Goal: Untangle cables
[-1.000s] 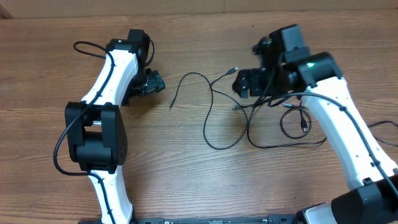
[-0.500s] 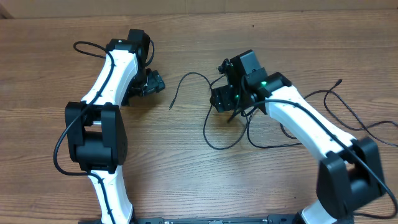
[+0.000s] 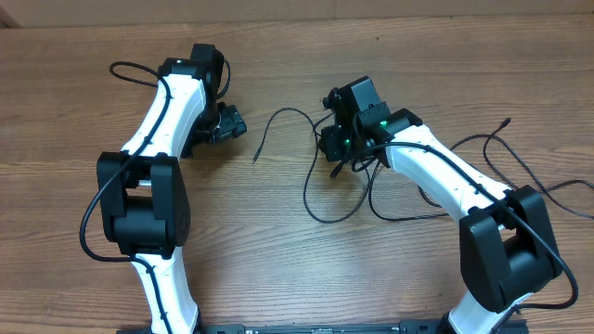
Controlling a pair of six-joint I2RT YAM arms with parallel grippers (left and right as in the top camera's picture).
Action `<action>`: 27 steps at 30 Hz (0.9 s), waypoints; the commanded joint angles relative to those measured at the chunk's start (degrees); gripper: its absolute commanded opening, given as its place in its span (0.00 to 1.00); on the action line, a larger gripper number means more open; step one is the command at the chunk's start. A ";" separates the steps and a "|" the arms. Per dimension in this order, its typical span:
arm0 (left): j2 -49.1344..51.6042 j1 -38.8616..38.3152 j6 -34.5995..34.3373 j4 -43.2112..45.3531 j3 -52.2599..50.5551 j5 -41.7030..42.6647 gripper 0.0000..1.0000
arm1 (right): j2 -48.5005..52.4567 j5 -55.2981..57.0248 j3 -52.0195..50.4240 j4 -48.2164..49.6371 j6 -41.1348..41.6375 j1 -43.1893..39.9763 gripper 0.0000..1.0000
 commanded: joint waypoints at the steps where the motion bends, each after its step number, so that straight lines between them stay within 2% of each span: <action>1: 0.48 -0.13 -0.17 0.02 -0.35 -0.94 0.99 | 0.15 1.01 0.94 1.20 -0.55 0.33 0.35; 2: 0.48 -0.13 -0.17 0.02 -0.35 -0.94 1.00 | 0.15 1.99 1.03 1.77 -0.55 0.33 0.44; 5: 0.48 -0.13 -0.17 0.02 -0.35 -0.94 1.00 | 0.15 6.05 1.01 3.02 -0.55 0.26 0.60; 8: 0.48 -0.13 -0.17 0.02 -0.35 -0.94 0.99 | 0.15 9.94 0.96 2.27 -0.85 0.26 0.67; 14: 0.48 -0.13 -0.17 0.02 -0.37 -0.94 1.00 | 0.17 7.89 -0.96 0.52 -1.81 0.39 0.67; 20: 0.48 -0.13 -0.17 0.02 -0.37 -0.94 0.99 | 0.17 2.27 -1.77 -1.09 -1.44 0.72 0.54; 27: 0.48 -0.13 -0.17 0.02 -0.35 -0.94 0.99 | 0.20 1.01 -1.79 -2.32 3.82 3.56 0.53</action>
